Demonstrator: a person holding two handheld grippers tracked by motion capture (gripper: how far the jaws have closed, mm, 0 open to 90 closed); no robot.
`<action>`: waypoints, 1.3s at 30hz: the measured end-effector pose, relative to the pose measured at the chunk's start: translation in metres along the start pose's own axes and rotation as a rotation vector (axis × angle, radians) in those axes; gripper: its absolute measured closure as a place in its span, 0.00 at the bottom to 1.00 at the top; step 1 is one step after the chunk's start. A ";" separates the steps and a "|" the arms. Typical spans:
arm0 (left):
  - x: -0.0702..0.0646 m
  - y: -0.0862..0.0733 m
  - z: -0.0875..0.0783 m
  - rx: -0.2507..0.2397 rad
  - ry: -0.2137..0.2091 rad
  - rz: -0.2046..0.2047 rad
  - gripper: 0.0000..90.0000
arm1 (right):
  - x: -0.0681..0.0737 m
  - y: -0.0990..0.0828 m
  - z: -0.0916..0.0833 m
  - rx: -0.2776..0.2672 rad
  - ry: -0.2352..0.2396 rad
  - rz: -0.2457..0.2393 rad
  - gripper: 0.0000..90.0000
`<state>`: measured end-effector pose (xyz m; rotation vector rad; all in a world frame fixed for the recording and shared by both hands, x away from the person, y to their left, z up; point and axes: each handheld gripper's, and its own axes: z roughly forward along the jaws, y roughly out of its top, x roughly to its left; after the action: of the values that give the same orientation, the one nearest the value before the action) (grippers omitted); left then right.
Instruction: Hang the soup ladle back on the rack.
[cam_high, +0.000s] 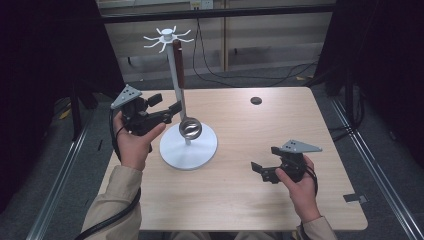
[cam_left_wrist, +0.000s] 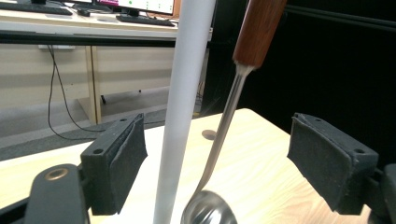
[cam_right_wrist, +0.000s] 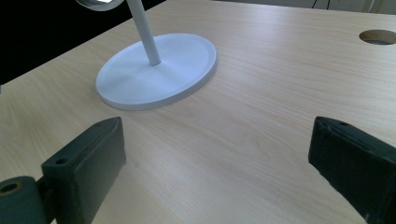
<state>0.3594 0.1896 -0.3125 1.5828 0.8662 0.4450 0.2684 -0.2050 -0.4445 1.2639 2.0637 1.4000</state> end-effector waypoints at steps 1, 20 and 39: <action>0.001 -0.002 0.000 -0.002 0.003 0.003 0.20 | 0.000 0.000 0.000 0.001 -0.001 -0.003 0.04; 0.010 -0.036 -0.005 0.028 0.015 -0.028 0.12 | -0.001 -0.002 0.001 0.008 -0.005 -0.006 0.04; 0.019 -0.066 -0.017 0.042 0.028 -0.032 0.11 | -0.002 -0.003 0.002 0.015 -0.011 -0.014 0.04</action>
<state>0.3410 0.2154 -0.3756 1.6026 0.9261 0.4296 0.2690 -0.2057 -0.4481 1.2578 2.0756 1.3712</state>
